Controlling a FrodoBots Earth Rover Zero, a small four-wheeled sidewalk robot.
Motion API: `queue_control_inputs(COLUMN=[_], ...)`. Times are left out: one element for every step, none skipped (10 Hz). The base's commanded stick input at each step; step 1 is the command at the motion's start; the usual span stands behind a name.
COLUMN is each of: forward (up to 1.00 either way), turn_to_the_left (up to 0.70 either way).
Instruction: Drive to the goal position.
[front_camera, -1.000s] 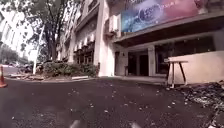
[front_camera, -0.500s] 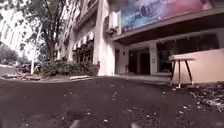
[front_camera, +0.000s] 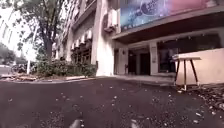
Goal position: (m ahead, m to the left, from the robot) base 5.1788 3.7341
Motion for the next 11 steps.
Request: queue_control_inputs(forward=[0.66,0.66,0.66,0.66,0.66,0.66,0.66,0.66,0.66,0.66,0.66], turn_to_the_left=[-0.13,-0.13,-0.09,-0.03,-0.01,-0.11,-0.13,-0.13,-0.13,-0.13,-0.13])
